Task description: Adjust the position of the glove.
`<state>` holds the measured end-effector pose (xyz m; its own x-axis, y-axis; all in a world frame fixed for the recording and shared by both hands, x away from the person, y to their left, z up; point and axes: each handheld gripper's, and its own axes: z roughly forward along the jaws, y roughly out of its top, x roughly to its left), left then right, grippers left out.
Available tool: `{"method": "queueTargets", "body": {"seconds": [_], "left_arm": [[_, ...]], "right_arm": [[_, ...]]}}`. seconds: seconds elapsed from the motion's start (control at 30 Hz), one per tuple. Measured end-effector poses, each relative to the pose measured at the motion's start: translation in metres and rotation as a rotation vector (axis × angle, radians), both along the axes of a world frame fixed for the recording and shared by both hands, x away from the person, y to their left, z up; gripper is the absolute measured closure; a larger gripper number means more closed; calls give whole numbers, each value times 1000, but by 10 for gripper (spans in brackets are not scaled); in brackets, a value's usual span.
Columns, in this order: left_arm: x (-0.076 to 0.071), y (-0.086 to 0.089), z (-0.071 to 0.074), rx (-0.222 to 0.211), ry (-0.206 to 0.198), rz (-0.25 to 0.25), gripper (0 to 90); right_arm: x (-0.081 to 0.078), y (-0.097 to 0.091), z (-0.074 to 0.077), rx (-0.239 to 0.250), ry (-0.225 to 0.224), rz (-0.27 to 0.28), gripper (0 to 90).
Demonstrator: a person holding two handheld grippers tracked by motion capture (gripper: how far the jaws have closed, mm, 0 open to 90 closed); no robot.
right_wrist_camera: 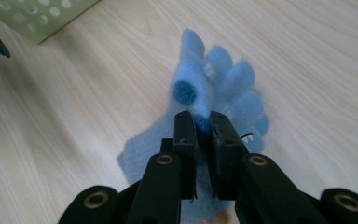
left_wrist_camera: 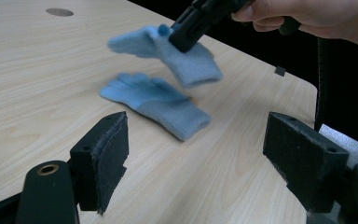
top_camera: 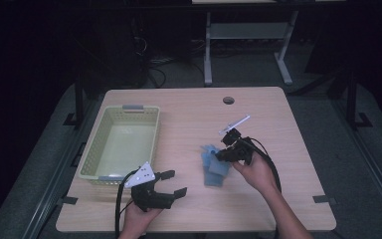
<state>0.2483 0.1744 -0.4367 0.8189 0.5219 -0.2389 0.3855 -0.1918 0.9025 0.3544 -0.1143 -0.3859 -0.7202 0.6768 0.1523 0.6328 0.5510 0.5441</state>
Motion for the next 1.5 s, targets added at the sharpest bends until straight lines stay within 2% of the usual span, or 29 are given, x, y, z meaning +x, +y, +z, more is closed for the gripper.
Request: {"method": "queueTargets", "body": {"seconds": [0.27,0.43,0.77,0.87,0.93,0.97,1.0,1.03,1.13,1.2,1.33,1.4,1.5], "left_arm": [[0,1,1,-7,-12,4,220],[-1,2,1,-7,-18,6,220],[-1,3,2,-3,-21,6,222],[0,3,2,-1,-24,1,222],[1,3,1,-10,-11,5,222],[1,3,1,-11,-8,6,222],[0,3,1,-11,-7,7,222],[0,3,1,-11,-9,7,222],[0,3,1,-13,-5,6,226],[1,2,0,-13,1,5,226],[0,2,0,-11,0,5,226],[0,3,1,-14,1,5,227],[1,4,0,-52,27,7,227]], "right_arm": [[4,8,-13,-32,51,2,822],[6,9,-23,-6,88,2,816],[5,15,-34,-16,112,12,796],[2,16,-38,-23,120,10,765],[1,16,-41,-27,115,10,745],[0,16,-43,-25,118,9,689],[0,16,-43,-25,118,9,689],[0,16,-44,-29,116,5,637],[0,14,-41,-4,106,-16,604],[0,15,-38,12,86,-32,639],[0,17,-37,43,71,-16,761],[1,20,-39,35,77,-6,781],[3,22,-47,23,90,-8,804]]}}
